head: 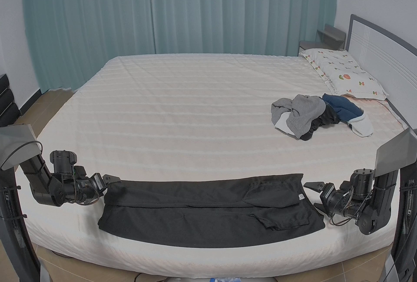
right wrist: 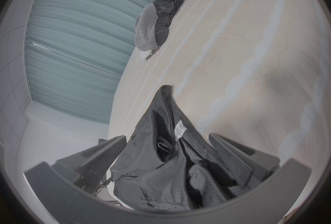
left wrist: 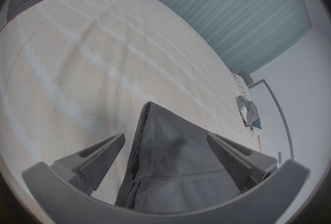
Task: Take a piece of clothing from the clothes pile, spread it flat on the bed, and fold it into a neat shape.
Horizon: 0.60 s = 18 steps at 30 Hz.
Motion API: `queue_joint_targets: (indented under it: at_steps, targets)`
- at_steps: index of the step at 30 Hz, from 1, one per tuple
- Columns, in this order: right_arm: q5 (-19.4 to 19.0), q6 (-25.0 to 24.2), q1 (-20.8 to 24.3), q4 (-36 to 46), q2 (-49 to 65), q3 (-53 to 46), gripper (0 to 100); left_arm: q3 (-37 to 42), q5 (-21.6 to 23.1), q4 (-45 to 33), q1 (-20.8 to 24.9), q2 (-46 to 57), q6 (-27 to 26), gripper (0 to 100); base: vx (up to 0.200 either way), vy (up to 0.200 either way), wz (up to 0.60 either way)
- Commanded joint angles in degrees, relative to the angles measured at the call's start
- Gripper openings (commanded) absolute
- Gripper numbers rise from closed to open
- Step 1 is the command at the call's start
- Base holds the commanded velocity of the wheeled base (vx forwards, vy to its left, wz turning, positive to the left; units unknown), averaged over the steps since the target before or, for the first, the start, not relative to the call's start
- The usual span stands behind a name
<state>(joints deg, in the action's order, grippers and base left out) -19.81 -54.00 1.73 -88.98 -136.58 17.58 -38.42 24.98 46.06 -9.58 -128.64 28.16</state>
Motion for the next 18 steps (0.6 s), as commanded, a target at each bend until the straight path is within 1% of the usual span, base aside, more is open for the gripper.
queue_joint_targets:
  at_steps: [1, 6, 14, 17, 18]
  targets:
    - [-0.1, 0.0, 0.0, -0.5, -0.1, -0.1, 100, 1.7, 0.4, 0.1, -0.2, 0.5, -1.8, 100, 0.0, 0.0, 0.0]
    - [-0.1, 0.2, 0.1, -0.5, -0.1, -0.1, 100, 2.7, 0.5, 0.2, -0.1, 0.1, -6.4, 100, 0.0, 0.0, 0.0]
    - [0.0, 0.7, 0.2, -0.5, -0.4, -0.1, 100, 3.8, 0.5, 0.4, 0.3, 0.1, -7.5, 100, 0.0, 0.0, 0.0]
    - [0.0, 0.7, 0.2, -0.5, -0.4, -0.1, 100, 4.5, 0.5, 1.8, 0.4, -0.1, -9.7, 100, 0.0, 0.0, 0.0]
    - [0.0, 0.7, 0.2, -0.5, -0.3, -0.2, 100, 5.4, 0.5, 3.1, 0.4, -0.2, -11.2, 100, 0.0, 0.0, 0.0]
